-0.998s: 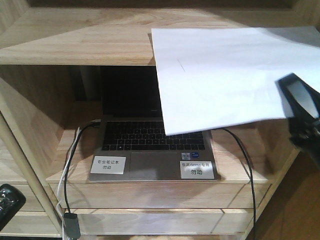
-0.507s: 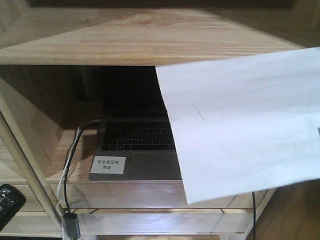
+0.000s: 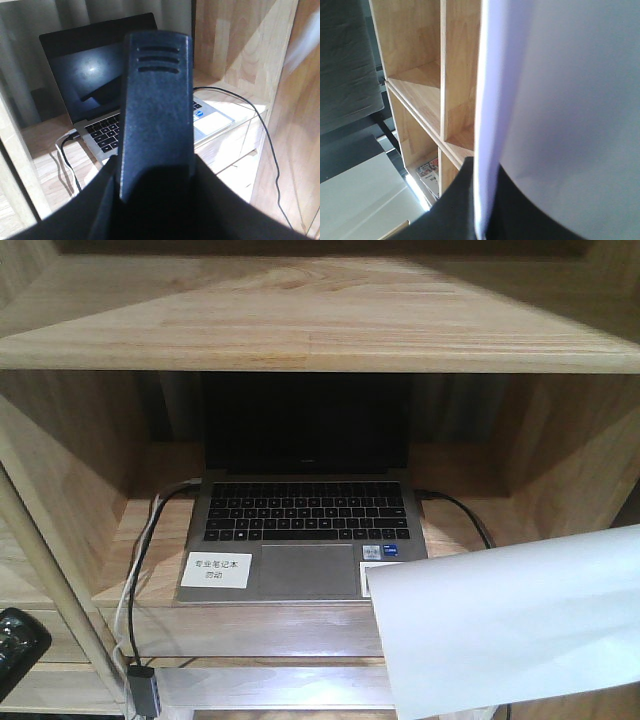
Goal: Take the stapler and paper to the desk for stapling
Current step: 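Pull the paper off the shelf with the right gripper, then drive the base away from the shelf holding stapler and paper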
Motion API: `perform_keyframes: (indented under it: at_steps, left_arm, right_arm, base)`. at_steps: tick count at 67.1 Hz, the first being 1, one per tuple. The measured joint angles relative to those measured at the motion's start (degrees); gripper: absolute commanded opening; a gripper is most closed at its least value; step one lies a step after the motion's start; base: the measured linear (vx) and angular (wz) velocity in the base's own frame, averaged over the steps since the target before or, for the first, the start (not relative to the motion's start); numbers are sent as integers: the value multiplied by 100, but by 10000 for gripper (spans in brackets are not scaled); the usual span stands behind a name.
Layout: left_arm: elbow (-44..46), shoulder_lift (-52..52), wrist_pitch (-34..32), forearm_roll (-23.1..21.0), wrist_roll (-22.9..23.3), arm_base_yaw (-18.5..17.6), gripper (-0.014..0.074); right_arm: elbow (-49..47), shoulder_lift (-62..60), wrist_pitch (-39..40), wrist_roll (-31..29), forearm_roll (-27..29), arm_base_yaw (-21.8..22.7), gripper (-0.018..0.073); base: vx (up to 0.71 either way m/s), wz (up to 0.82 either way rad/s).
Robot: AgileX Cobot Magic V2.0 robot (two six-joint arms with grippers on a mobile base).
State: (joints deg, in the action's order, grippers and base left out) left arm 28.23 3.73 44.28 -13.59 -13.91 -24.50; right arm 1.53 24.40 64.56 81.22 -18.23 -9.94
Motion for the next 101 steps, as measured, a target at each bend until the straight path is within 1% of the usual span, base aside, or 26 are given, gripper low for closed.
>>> perform_keyframes:
  at_steps: [15,76,101]
  left_arm:
    - [0,0,0,0,0,0,-6]
    - [0,0,0,-2,0,0,-6]
    - [0,0,0,-2,0,0,-6]
  right_arm:
    - [0,-5,-117,0,-24,0,-2]
    - [0,-5,-118,0,-26,0,-2]
    - [0,-5,-118,0,-31,0,-2]
  base:
    - [0,0]
    - [0,0]
    - [-9,2]
